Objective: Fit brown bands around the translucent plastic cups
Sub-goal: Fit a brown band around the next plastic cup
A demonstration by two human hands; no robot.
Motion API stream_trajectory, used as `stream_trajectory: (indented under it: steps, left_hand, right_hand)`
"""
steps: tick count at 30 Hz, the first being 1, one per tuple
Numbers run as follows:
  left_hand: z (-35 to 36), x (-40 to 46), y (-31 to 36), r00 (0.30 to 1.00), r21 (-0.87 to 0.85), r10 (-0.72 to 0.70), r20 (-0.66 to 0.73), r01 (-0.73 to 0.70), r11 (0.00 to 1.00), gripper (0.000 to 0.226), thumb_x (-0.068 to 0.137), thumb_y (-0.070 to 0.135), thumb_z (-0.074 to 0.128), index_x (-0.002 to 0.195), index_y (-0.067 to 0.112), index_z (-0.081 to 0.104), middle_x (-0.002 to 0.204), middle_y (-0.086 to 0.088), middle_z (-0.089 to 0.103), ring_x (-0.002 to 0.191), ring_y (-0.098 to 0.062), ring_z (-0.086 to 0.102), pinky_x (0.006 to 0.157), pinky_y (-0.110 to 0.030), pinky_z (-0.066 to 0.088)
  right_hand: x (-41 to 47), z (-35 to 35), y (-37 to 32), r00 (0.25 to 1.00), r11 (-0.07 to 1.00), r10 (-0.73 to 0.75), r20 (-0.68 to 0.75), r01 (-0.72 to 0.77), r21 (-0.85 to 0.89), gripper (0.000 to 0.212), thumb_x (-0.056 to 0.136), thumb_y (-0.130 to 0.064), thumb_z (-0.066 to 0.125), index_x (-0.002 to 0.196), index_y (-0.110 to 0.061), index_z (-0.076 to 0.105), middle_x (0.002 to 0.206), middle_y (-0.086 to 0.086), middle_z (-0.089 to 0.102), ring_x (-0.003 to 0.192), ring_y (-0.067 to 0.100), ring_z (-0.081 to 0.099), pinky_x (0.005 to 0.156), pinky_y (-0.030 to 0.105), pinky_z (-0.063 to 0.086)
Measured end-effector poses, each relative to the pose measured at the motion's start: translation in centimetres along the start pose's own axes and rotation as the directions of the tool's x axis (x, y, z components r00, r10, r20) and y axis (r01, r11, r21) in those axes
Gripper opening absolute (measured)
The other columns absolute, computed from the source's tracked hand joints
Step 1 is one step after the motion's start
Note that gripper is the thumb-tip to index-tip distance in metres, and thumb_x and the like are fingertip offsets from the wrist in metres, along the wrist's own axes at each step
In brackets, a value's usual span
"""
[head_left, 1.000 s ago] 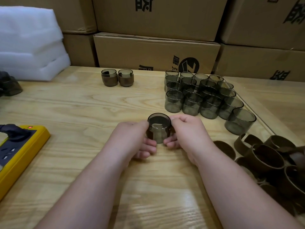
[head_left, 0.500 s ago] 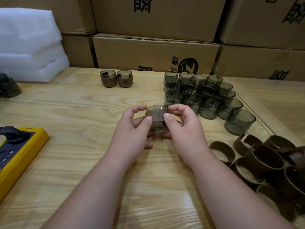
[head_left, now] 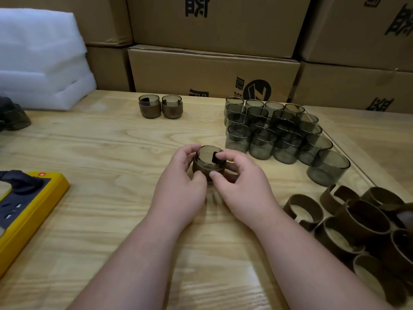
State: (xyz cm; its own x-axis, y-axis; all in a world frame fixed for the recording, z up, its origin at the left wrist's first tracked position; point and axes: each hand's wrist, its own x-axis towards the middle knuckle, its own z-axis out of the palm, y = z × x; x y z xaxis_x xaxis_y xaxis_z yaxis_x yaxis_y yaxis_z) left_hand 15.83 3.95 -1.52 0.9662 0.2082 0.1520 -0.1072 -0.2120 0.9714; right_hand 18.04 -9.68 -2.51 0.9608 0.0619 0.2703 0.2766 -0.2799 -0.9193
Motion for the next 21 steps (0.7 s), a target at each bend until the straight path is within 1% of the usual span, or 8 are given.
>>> stream_trajectory:
  steps: [3,5,6,10,13,16,18,21]
  left_hand:
    - [0.1,0.0,0.2,0.999,-0.034,-0.029,-0.038,0.027,0.999,0.044,0.077,0.021,0.051,0.109,0.051,0.056,0.122,0.022,0.067,0.115,0.011,0.061,0.105,-0.031,0.051]
    - [0.1,0.1,0.4,0.992,-0.095,-0.044,-0.12,0.033,0.995,0.041,0.074,0.024,0.051,0.105,0.05,0.056,0.117,0.026,0.067,0.101,0.02,0.06,0.095,-0.023,0.05]
    - [0.0,0.1,0.5,0.985,-0.123,-0.051,-0.164,0.031,0.992,0.041,0.073,0.023,0.051,0.104,0.048,0.057,0.115,0.026,0.066,0.097,0.021,0.06,0.091,-0.02,0.048]
    - [-0.2,0.2,0.5,0.957,-0.21,-0.07,-0.282,0.009,0.978,0.036,0.073,0.021,0.051,0.102,0.04,0.059,0.11,0.02,0.067,0.111,0.008,0.062,0.095,-0.021,0.048]
    - [-0.3,0.2,0.7,0.945,-0.245,-0.081,-0.318,0.0,0.969,0.034,0.074,0.021,0.051,0.103,0.037,0.06,0.111,0.017,0.068,0.111,0.008,0.062,0.097,-0.02,0.047]
    - [-0.4,0.3,0.7,0.944,-0.266,-0.092,-0.317,0.004,0.964,0.031,0.081,0.014,0.055,0.102,0.036,0.06,0.11,0.016,0.068,0.111,0.007,0.061,0.099,-0.022,0.047]
    - [-0.4,0.3,0.7,0.947,-0.272,-0.101,-0.305,0.015,0.962,0.034,0.086,0.007,0.057,0.102,0.037,0.06,0.11,0.017,0.068,0.111,0.006,0.062,0.1,-0.023,0.048]
    - [-0.4,0.3,0.8,0.945,-0.268,-0.106,-0.31,0.02,0.963,0.032,0.076,0.018,0.052,0.101,0.038,0.061,0.109,0.018,0.069,0.112,0.006,0.062,0.1,-0.023,0.048]
  right_hand:
    - [0.3,0.4,0.2,0.999,0.995,-0.039,-0.008,0.038,-0.091,0.034,0.087,-0.015,0.078,0.116,-0.029,0.068,0.129,-0.014,0.062,0.12,0.006,0.062,0.105,0.037,0.052]
    - [0.9,0.9,0.2,0.998,0.986,-0.057,0.001,0.056,-0.159,0.033,0.087,-0.019,0.078,0.116,-0.031,0.067,0.133,-0.015,0.059,0.122,0.008,0.061,0.105,0.038,0.051]
    - [1.3,1.2,0.2,0.998,0.979,-0.064,0.004,0.063,-0.195,0.033,0.088,-0.021,0.078,0.117,-0.032,0.067,0.134,-0.014,0.058,0.122,0.009,0.061,0.106,0.038,0.05]
    - [3.1,2.6,0.3,0.995,0.947,-0.096,-0.003,0.091,-0.309,0.033,0.088,-0.03,0.075,0.119,-0.035,0.066,0.13,-0.019,0.057,0.112,0.004,0.062,0.101,0.03,0.051]
    - [4.9,3.9,0.6,0.994,0.925,-0.11,-0.001,0.102,-0.365,0.032,0.09,-0.034,0.072,0.12,-0.036,0.064,0.121,-0.026,0.053,0.103,0.001,0.061,0.09,0.025,0.05]
    - [7.5,5.4,0.7,0.994,0.894,-0.11,-0.021,0.089,-0.439,0.03,0.091,-0.038,0.068,0.121,-0.036,0.062,0.122,-0.022,0.054,0.1,0.007,0.062,0.085,0.031,0.052]
    - [9.5,6.4,0.9,0.993,0.871,-0.099,-0.059,0.058,-0.489,0.029,0.093,-0.042,0.064,0.121,-0.036,0.06,0.124,-0.017,0.056,0.098,0.011,0.063,0.083,0.037,0.055]
    - [12.6,7.8,1.4,0.988,0.847,-0.092,-0.125,0.012,-0.532,0.031,0.096,-0.044,0.059,0.126,-0.036,0.058,0.131,-0.014,0.055,0.103,0.015,0.062,0.08,0.036,0.051]
